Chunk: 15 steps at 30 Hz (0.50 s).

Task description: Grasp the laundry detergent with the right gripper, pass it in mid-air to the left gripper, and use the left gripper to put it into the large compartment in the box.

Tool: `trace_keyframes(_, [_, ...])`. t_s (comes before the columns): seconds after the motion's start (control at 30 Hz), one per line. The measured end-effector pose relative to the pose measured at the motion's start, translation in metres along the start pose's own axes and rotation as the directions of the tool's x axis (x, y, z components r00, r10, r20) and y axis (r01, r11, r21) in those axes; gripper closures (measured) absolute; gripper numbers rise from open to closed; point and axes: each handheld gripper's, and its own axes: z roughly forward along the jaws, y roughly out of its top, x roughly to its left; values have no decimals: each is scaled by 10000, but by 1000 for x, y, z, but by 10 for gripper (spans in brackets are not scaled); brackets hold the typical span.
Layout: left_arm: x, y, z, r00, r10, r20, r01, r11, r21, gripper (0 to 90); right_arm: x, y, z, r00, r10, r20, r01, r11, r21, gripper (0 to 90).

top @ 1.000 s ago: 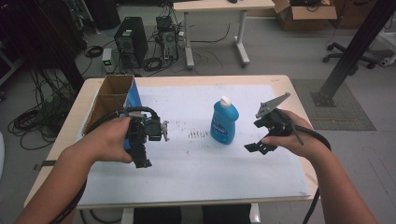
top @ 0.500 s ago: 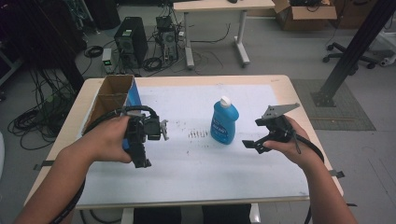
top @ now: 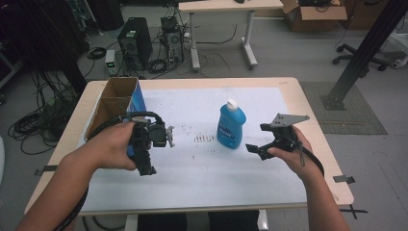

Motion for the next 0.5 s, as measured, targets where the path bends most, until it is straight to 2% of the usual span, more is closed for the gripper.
trace_keyframes(0.2, [-1, -2, 0, 10000, 32, 12, -32, 10000, 31, 4, -3, -3, 11, 9996, 193, 224, -182, 9987, -473, 9])
trace_keyframes(0.3, [-1, -3, 0, 10000, -26, 1, 26, 10000, 49, 4, -5, -5, 16, 9993, 302, 236, -289, 9981, -541, 9])
trace_keyframes(0.5, [0, -7, -1, 10000, -69, -46, 69, 9999, 83, 4, -5, -7, 27, 9995, 223, 232, -206, 9973, -706, 9])
